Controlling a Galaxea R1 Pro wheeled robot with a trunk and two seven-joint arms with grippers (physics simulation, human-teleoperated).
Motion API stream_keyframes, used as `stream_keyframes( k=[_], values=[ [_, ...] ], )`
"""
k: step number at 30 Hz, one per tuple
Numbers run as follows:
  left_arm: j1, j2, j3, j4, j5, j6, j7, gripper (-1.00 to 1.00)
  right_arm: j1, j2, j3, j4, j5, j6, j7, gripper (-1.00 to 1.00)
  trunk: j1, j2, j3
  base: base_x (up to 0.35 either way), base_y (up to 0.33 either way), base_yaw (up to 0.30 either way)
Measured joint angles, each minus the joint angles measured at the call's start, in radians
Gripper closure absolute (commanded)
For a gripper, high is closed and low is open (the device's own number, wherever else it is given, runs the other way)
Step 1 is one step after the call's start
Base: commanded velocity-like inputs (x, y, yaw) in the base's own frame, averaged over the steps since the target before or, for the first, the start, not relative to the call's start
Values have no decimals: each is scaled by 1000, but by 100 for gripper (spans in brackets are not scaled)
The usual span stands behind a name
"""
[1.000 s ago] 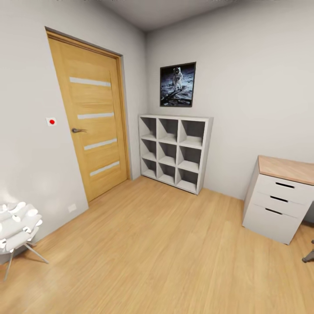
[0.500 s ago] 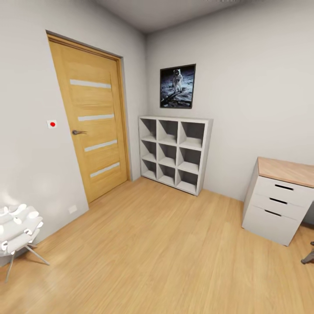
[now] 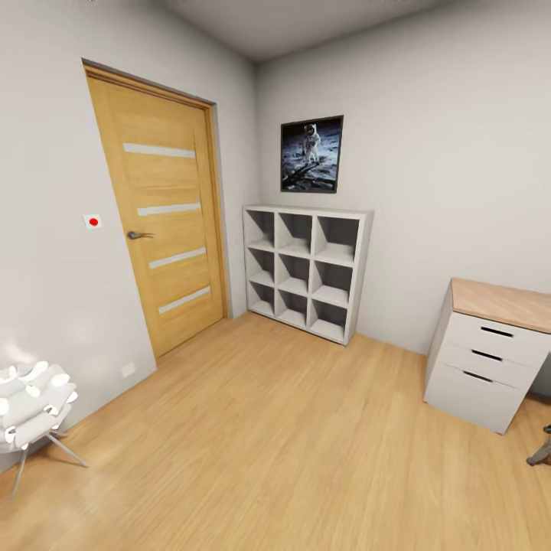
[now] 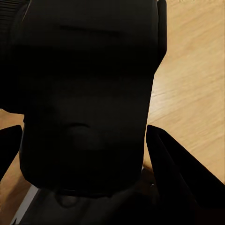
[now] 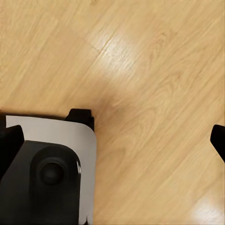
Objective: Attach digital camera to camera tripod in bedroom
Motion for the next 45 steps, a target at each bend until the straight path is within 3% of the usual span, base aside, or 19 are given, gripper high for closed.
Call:
stream_keyframes(
  k=[11,16,20,45],
  values=[
    [2,0,0,0,-3,4,-6,100,0,0,0,0,1,0,0,-100,-42,77,35,0,0,0],
    [2,2,-1,0,-4,13,-78,100,0,0,0,0,2,0,2,-100,-61,112,50,0,0,0],
    [2,3,1,0,-1,13,-98,100,0,0,0,0,2,0,2,-100,-77,140,63,0,0,0],
    [2,4,1,1,2,9,-97,100,0,-1,2,0,4,1,3,-100,-173,315,141,0,0,0]
  ],
)
